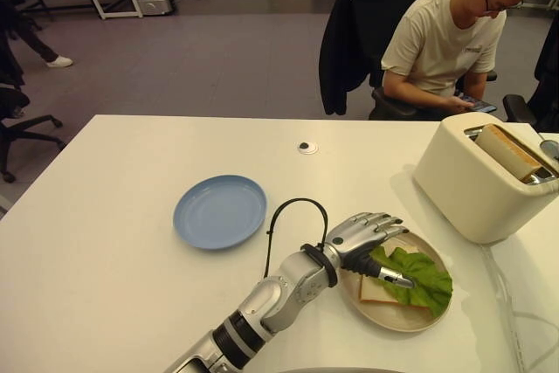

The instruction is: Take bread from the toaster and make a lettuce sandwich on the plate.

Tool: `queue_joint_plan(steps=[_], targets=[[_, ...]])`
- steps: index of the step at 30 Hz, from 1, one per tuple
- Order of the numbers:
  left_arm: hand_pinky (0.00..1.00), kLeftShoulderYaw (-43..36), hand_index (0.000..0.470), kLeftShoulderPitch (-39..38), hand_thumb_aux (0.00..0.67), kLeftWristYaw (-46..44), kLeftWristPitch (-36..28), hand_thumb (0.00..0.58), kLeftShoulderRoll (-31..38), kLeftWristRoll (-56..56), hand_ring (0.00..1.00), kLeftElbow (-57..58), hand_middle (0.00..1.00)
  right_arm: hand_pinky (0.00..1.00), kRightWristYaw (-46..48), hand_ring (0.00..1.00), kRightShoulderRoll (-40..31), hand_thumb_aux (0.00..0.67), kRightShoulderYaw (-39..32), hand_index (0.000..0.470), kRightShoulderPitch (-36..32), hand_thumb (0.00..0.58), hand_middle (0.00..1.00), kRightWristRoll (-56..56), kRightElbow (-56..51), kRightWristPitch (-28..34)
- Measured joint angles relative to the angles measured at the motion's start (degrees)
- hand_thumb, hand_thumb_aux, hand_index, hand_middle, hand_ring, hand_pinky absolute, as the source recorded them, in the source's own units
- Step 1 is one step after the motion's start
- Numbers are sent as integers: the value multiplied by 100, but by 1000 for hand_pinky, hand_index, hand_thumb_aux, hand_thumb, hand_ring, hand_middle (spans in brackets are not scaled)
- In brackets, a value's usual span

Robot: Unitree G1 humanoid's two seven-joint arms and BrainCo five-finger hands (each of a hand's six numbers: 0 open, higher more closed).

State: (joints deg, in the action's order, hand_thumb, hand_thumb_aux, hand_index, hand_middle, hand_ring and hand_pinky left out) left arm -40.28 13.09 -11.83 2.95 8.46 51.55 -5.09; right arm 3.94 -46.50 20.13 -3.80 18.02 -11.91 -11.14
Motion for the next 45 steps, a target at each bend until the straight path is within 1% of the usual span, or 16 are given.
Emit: queue_joint_plan(steps=[2, 3, 4, 5, 10, 15, 20, 22, 24, 27, 28, 31, 33, 37, 40, 45], targets=[[0, 81, 0, -7, 0, -23, -31, 0, 48, -59, 0, -109, 0, 0, 16, 0, 25, 397, -208, 278, -15, 484, 0, 5, -115, -107], [0, 121, 0, -12, 0, -35, -42, 0, 66, -89, 0, -180, 0, 0, 18, 0, 37, 499, -278, 350, -43, 542, 0, 8, -170, -162], [0, 174, 0, -14, 0, -39, -49, 0, 78, -99, 0, -233, 0, 0, 8, 0, 45, 512, -335, 359, -94, 548, 0, 8, -201, -201], [0, 274, 0, -15, 0, -40, -63, 0, 103, -105, 0, -336, 0, 0, -25, 0, 60, 670, -426, 470, -173, 580, 0, 7, -255, -241], [0, 558, 0, -72, 0, -40, -103, 0, 217, -159, 0, -551, 0, 0, -218, 0, 145, 670, -554, 470, -296, 580, 0, 5, -288, -281], [0, 699, 0, -228, 0, -11, -100, 0, 357, -160, 0, -595, 0, 0, -208, 0, 234, 670, -460, 470, -283, 580, 0, -101, 298, -182], [0, 770, 0, -409, 0, 66, -42, 0, 493, -156, 0, -681, 0, 0, -397, 0, 377, 670, 300, 470, -469, 580, 0, -726, 1208, -67], [0, 916, 0, -475, 0, 380, 98, 0, 531, -151, 0, -875, 0, 0, -386, 0, 469, 670, 611, 470, -648, 580, 0, -1267, 1708, 5], [0, 1010, 0, -522, 0, 718, 302, 0, 530, -151, 0, -1147, 0, 0, -81, 0, 641, 670, 614, 470, -701, 580, 0, -1955, 2250, 362], [0, 1154, 0, -677, 0, 1268, 782, 0, 545, -158, 0, -1617, 0, 0, 520, 0, 918, 670, 378, 470, -596, 580, 0, -3282, 3086, 1555], [0, 1201, 0, -786, 0, 1513, 1002, 0, 587, -153, 0, -1826, 0, 0, 749, 0, 951, 670, 307, 470, -481, 580, 0, -3865, 3397, 2117], [0, 1248, 0, -1111, 0, 2012, 1551, 0, 695, -85, 0, -2257, 0, 0, 1480, 0, 904, 670, 205, 470, 142, 580, 0, -5050, 3886, 3376], [0, 1266, 0, -1288, 0, 2169, 1800, 0, 784, -35, 0, -2379, 0, 0, 2038, 0, 753, 670, 179, 470, 699, 580, 0, -5322, 3908, 3758], [0, 1266, 0, -1445, 0, 2313, 2122, 0, 792, 86, 0, -2472, 0, 0, 3033, 0, 610, 670, -31, 470, 1628, 580, 0, -5228, 3659, 3671], [0, 1229, 0, -1478, 0, 2315, 2223, 0, 777, 173, 0, -2470, 0, 0, 3481, 0, 657, 670, -517, 470, 2203, 580, 0, -4856, 3320, 3487], [0, 953, 0, -1480, 0, 2145, 2279, 0, 728, 371, 0, -1980, 0, 0, 3641, 0, 877, 670, -1140, 470, 2316, 580, 0, -4375, 3029, 2957]])
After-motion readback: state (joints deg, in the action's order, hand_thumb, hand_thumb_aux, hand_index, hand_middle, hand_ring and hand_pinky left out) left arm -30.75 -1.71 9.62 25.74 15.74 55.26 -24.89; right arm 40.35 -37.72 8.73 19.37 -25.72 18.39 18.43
